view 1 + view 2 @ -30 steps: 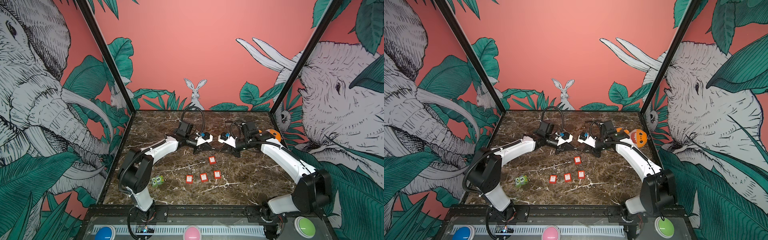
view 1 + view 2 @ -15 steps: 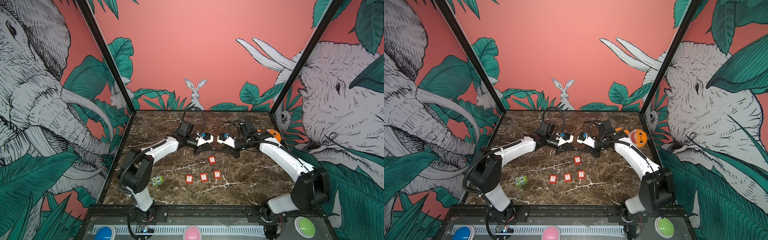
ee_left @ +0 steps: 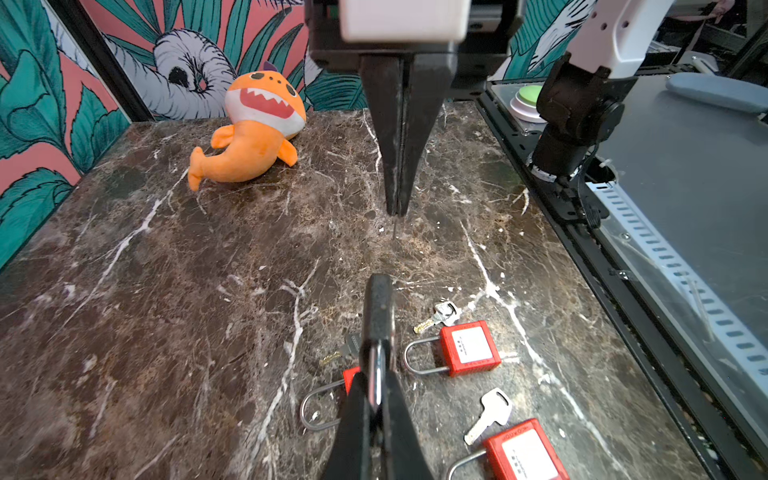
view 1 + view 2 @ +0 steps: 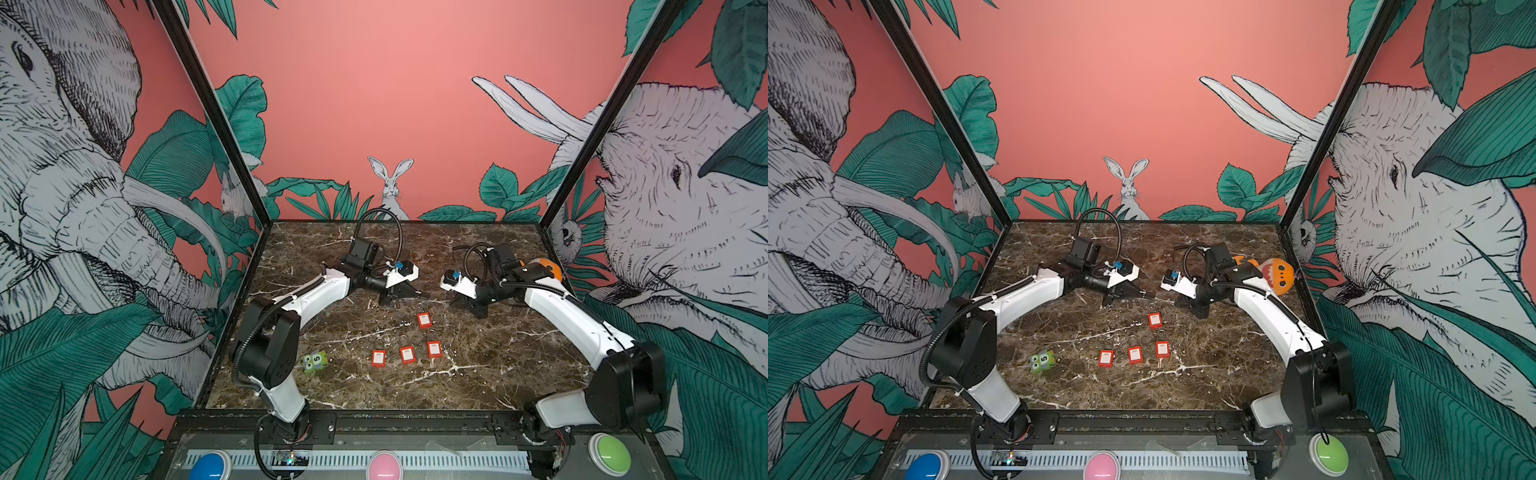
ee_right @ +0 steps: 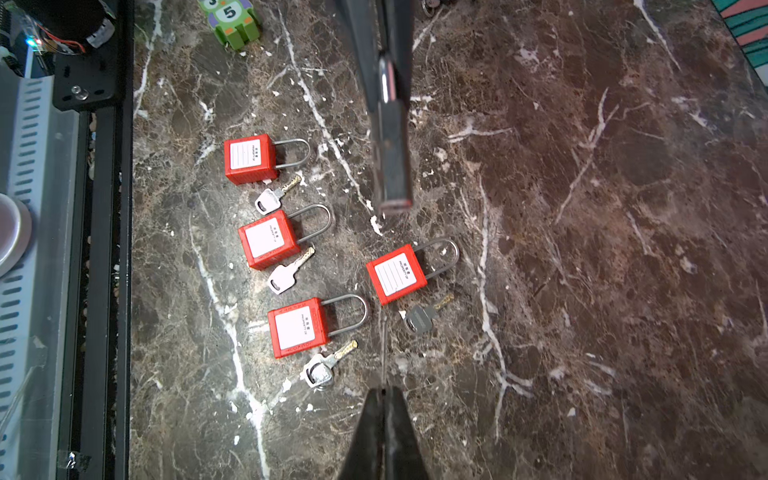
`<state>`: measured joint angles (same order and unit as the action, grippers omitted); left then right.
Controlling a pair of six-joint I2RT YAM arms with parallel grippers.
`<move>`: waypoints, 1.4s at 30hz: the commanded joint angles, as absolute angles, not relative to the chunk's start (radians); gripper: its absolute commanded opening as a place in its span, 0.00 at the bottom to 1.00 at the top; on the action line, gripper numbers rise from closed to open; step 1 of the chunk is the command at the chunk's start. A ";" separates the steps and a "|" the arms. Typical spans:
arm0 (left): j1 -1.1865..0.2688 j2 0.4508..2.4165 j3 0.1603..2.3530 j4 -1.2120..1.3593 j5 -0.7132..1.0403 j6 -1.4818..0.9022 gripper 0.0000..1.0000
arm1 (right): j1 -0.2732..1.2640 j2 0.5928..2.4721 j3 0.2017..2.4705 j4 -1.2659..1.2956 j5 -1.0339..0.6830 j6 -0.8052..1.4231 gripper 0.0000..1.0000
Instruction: Lock with the key
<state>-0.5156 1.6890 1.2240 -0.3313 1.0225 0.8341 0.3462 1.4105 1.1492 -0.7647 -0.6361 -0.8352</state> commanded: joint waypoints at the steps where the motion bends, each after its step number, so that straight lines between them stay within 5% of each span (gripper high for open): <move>1: -0.513 1.651 1.303 -0.545 1.005 0.965 0.00 | 0.339 1.360 1.110 -0.682 -0.626 -0.765 0.00; 10: -0.502 1.897 1.675 -1.425 0.868 1.368 0.00 | 0.343 1.231 0.902 -0.283 -0.418 -0.251 0.00; 20: -0.546 2.027 1.748 -1.443 0.629 1.259 0.00 | 0.450 1.132 0.755 -0.183 -0.309 -0.056 0.00; 42: -0.588 2.274 1.921 -1.469 0.480 1.175 0.00 | 0.516 1.159 0.691 -0.125 -0.219 0.063 0.00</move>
